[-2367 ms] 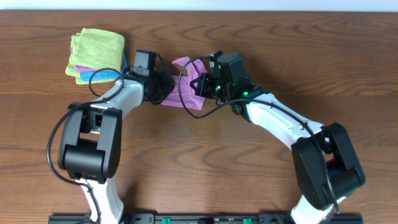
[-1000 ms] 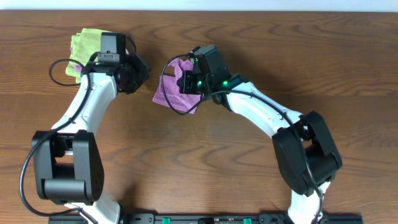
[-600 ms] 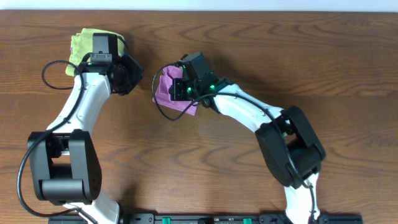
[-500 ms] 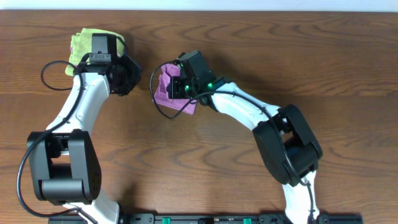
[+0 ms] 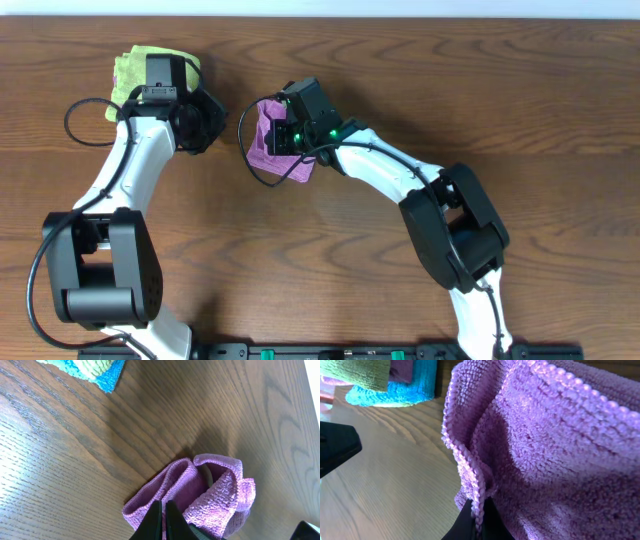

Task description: Fold the cloth

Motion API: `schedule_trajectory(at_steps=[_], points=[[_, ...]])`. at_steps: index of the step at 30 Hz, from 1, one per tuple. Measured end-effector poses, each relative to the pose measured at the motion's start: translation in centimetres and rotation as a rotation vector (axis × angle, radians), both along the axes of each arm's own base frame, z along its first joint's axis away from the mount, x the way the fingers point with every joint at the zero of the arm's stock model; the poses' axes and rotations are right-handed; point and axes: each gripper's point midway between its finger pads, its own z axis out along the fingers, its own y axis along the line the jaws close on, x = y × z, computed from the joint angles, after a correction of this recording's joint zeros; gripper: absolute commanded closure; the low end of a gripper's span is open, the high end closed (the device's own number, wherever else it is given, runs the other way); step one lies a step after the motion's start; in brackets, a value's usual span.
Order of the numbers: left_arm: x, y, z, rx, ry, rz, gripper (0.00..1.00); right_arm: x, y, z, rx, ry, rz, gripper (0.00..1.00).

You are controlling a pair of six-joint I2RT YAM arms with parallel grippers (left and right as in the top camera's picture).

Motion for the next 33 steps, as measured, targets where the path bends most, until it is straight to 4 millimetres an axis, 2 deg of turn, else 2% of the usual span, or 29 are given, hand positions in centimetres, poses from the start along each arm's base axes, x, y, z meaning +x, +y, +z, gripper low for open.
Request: schedule_trajectory(at_steps=[2,4,5,10,12,17,23,27,30,33], points=[[0.0,0.0,0.0,0.000,0.000,0.000,0.94,-0.2,0.4,0.1,0.001,-0.004,0.007,0.95],[0.0,0.0,0.0,0.000,0.000,0.000,0.94,-0.6,0.8,0.0,0.001,-0.005,0.019,0.87],[0.0,0.0,0.0,0.000,0.000,0.000,0.93,-0.9,1.1,0.1,0.001,-0.008,0.027,0.72],[0.0,-0.1,0.0,-0.004,-0.001,-0.002,0.90,-1.2,1.5,0.1,0.001,-0.013,0.040,0.24],[0.0,-0.1,0.0,-0.004,-0.001,-0.003,0.90,-1.3,1.5,0.1,0.001,-0.012,0.040,0.01],[0.0,-0.2,0.1,-0.011,-0.002,-0.006,0.88,-1.5,1.7,0.2,0.014,-0.003,0.057,0.01],[0.0,0.4,1.3,-0.015,-0.028,0.004,0.76,-1.2,1.2,0.4,0.029,0.010,0.059,0.01],[-0.2,1.2,2.5,-0.017,-0.048,0.022,0.73,-0.9,-1.4,0.8,-0.036,0.029,0.020,0.01],[-0.3,1.6,3.8,-0.016,-0.075,0.032,0.67,0.4,-4.6,3.7,-0.081,-0.021,-0.011,0.01],[-0.7,1.6,4.3,-0.014,-0.079,0.029,0.55,1.0,-7.6,6.2,-0.107,-0.046,-0.037,0.01]])
